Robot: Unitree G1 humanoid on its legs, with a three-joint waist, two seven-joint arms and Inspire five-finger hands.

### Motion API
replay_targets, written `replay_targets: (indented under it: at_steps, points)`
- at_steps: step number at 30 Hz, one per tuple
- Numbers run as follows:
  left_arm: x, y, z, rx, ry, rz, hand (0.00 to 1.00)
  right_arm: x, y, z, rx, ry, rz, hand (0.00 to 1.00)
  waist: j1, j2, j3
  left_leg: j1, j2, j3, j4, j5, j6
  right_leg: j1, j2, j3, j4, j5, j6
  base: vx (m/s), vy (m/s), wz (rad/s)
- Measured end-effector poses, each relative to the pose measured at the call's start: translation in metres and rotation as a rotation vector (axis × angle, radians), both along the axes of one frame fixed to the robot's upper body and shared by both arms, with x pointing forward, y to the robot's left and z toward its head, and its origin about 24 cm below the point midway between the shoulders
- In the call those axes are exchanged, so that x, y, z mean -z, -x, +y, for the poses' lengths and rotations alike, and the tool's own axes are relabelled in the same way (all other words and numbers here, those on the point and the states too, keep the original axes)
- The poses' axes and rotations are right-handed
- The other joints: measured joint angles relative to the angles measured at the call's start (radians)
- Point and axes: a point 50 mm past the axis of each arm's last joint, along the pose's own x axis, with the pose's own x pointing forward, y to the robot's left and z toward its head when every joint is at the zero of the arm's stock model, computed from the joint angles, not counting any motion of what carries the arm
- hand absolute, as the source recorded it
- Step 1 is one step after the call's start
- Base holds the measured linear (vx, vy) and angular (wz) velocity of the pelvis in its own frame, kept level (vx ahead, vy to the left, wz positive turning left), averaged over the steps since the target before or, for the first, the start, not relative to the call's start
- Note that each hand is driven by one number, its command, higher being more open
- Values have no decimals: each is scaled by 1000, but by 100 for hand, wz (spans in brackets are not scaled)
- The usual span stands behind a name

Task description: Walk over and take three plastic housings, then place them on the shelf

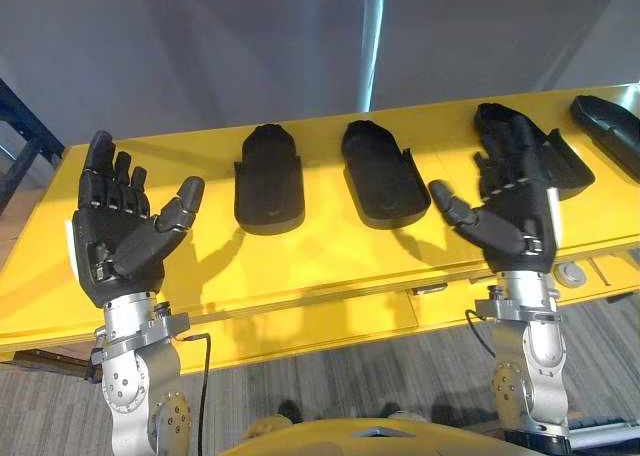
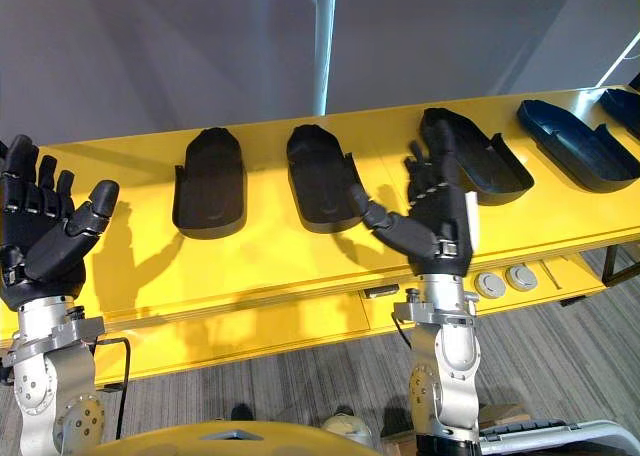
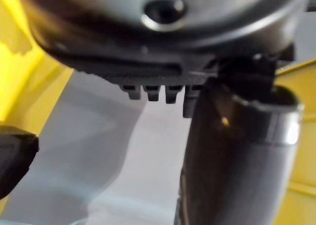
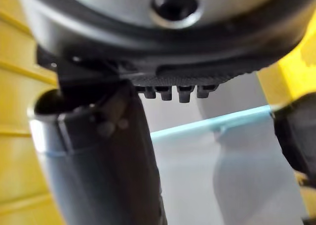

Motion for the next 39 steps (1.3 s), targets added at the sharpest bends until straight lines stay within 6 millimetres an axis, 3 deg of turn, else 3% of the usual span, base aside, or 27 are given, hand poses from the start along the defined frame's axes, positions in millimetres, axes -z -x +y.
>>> replay_targets:
  at_steps: [3,10,17,23,30,35,39]
  points:
    - [1,1,3,-13,-3,5,100,6,7,-6,-172,18,32,100,-1,-7,4,-3,2,3,16,-9,-1,0,0,0,-2,0,0,58,4,-3]
    - [1,5,8,-27,-25,-2,100,20,40,-48,-174,-12,129,100,-19,-10,5,14,10,49,33,-35,-8,2,3,35,-5,0,0,34,13,-18]
    - [16,5,11,-29,-12,61,100,48,76,-55,-293,-20,297,100,-59,-16,1,28,32,91,47,-51,-21,-2,20,70,-8,0,0,1,-15,-19]
    - [17,4,11,-28,-22,76,100,74,99,-55,-407,-77,441,100,-60,-21,-15,28,42,111,48,-53,-26,-15,31,85,-8,0,-1,8,-21,-11]
    - [21,0,8,4,-71,117,100,83,94,-35,-540,-108,450,100,-54,-30,-24,25,41,110,49,-54,-27,-17,30,84,-7,0,-1,0,0,0]
    - [20,-3,5,20,-79,126,100,78,71,-15,-664,-80,393,100,-46,-31,-31,5,41,103,50,-51,-25,-35,30,80,-5,0,-1,7,-7,3]
    - [20,-4,5,13,-74,124,100,70,54,-13,-655,-56,352,100,-36,-31,-31,-13,41,84,63,-51,-24,-39,27,62,-6,1,-1,14,-9,13]
